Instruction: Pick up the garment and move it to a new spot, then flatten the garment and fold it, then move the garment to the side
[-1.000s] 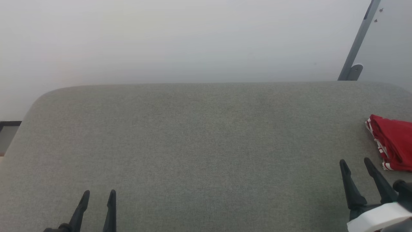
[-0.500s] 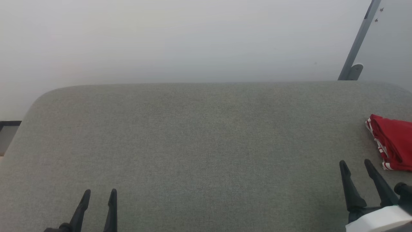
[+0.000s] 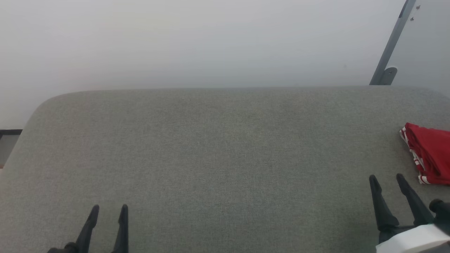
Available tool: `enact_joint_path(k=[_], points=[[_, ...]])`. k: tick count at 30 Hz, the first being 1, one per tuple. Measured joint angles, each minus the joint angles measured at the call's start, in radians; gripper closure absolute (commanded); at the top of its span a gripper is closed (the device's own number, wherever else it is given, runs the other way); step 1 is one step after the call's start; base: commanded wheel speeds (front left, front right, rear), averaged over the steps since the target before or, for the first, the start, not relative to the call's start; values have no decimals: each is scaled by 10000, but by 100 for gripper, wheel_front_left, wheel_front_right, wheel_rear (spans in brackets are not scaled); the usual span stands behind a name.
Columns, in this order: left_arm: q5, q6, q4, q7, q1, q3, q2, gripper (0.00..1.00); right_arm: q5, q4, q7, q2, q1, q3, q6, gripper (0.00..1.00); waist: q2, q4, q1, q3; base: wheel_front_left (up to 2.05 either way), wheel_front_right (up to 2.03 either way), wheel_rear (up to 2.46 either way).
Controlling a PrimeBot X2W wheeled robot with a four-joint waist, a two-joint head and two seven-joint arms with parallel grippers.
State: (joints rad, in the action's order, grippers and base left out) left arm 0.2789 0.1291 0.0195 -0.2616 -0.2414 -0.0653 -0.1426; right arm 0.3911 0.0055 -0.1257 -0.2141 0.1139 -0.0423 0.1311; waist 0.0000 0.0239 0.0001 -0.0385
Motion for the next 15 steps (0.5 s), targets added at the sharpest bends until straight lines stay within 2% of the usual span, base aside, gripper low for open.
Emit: enact_joint_path(k=[1,7,15], points=[[-58,0,56,0,1,-6,-10,100,17,13,0,4,0,6,0,100,0,-1,-1,11,0,0,0],[2,0,-366,19,-35,48,151,100,58,435,31,194,188,94,0,100,0,-4,0,17,0,0,0],[1442,-2,-614,330,91,88,188,100,1312,681,267,336,105,44,0,100,0,-19,0,43,0,0,0]])
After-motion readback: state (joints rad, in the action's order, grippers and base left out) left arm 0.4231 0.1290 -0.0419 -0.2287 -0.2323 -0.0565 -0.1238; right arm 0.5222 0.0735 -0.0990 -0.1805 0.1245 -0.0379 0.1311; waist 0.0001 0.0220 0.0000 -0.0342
